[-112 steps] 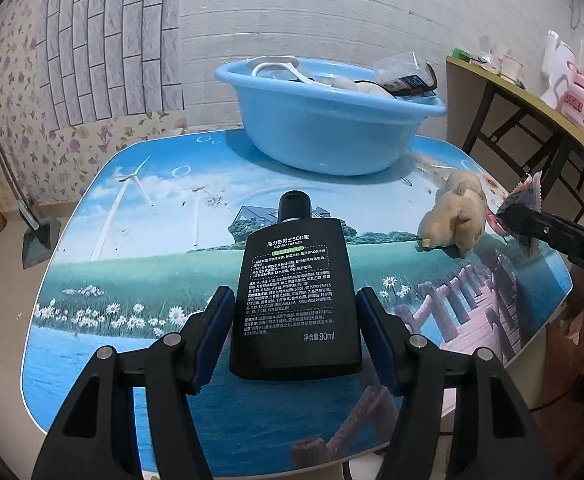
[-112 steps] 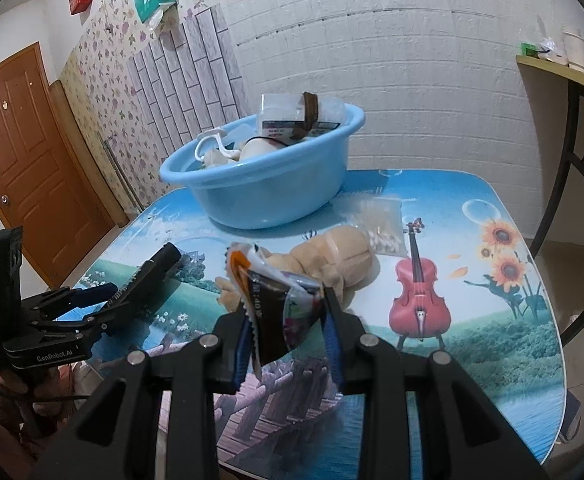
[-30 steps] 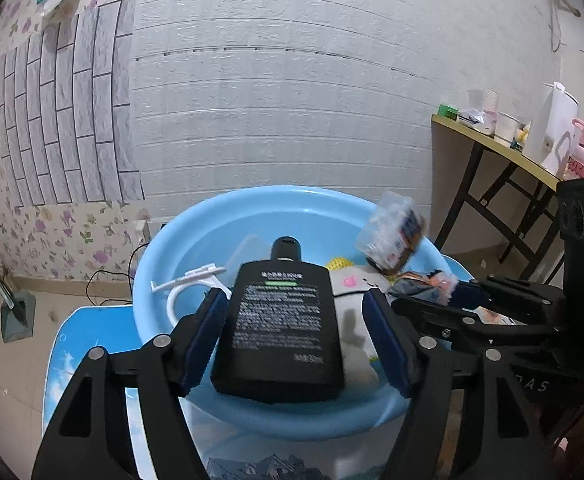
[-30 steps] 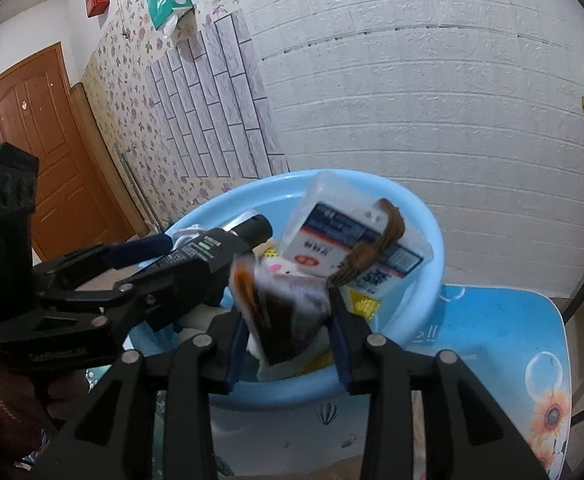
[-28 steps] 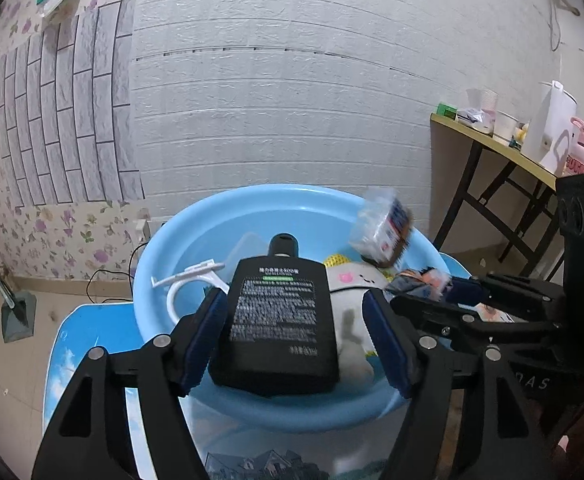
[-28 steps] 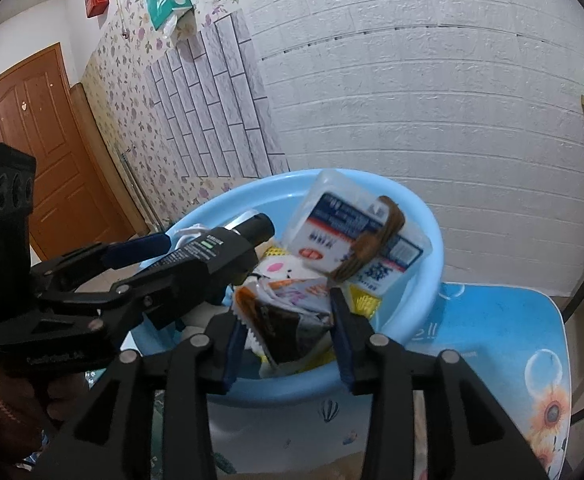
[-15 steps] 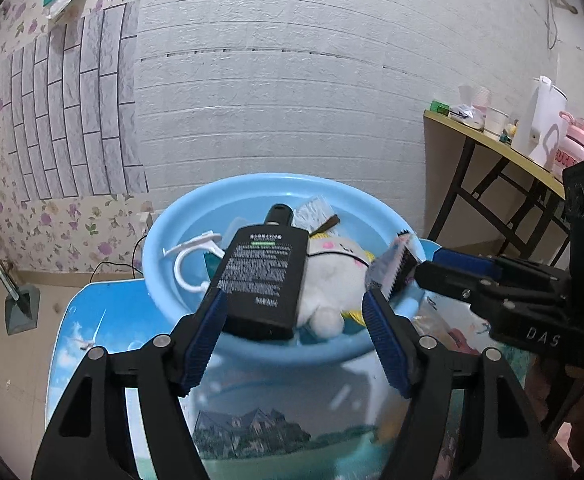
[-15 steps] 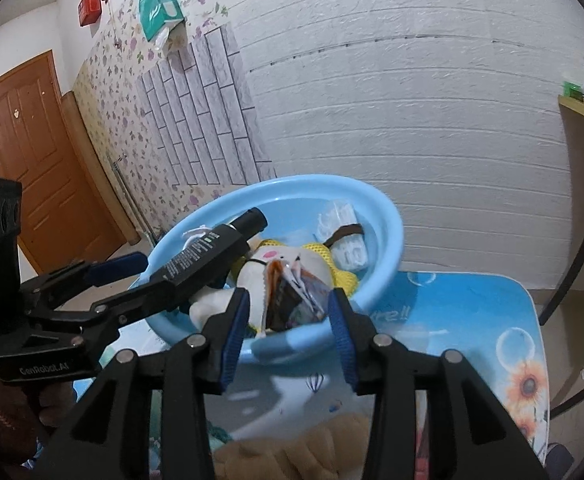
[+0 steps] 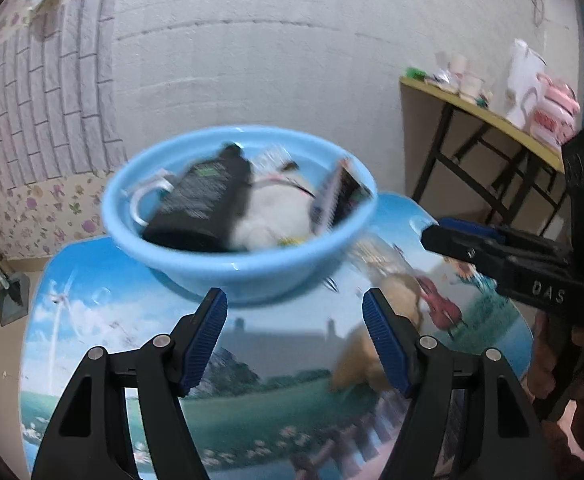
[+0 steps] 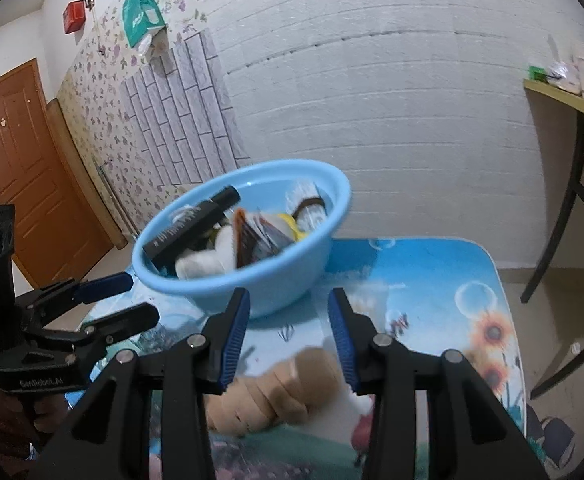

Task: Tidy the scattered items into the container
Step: 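Grasp the tan plush bear with left tool while right tool grasps the cotton swab bag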

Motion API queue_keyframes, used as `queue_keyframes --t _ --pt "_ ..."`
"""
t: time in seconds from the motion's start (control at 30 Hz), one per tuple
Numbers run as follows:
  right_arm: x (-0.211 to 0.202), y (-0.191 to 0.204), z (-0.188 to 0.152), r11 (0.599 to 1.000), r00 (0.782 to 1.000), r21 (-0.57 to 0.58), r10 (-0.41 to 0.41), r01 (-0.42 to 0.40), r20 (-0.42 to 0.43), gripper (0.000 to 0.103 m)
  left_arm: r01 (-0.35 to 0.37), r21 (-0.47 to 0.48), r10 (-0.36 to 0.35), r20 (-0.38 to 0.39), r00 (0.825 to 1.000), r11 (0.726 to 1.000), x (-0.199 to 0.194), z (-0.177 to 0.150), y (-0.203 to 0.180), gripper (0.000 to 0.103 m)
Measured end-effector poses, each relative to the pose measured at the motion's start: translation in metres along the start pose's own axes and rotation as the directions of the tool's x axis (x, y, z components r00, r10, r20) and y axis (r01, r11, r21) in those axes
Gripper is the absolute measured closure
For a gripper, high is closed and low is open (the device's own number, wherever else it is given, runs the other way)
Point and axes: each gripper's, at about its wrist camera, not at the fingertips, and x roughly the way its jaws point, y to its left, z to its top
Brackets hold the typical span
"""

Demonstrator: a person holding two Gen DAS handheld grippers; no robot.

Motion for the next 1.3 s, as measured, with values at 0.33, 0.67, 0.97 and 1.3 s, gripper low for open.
queue_keyframes --t 0.33,0.67,0.97,1.3 --pt "0.002 -0.025 -0.021 0.998 0.998 0.056 -0.026 0.029 -0.051 0.063 0.106 0.078 -0.098 -0.1 0.99 0.991 0.026 -0.022 -0.035 0.033" --pt "0.026 -0.039 -0.027 0.996 0.991 0.076 -0.036 0.047 -0.132 0.063 0.186 0.102 -0.163 -0.196 0.967 0.977 0.054 -0.03 -0.044 0.05" --pt "0.051 -0.051 -0.023 0.993 0.984 0.102 -0.046 0.063 -0.17 0.063 0.177 0.077 -0.162 -0.17 0.972 0.981 0.04 -0.033 -0.02 0.053" --pt "0.075 -0.043 -0.022 0.995 0.97 0.046 -0.078 0.091 -0.232 0.064 0.115 0.02 -0.111 -0.153 0.982 0.993 0.02 -0.044 0.006 0.053"
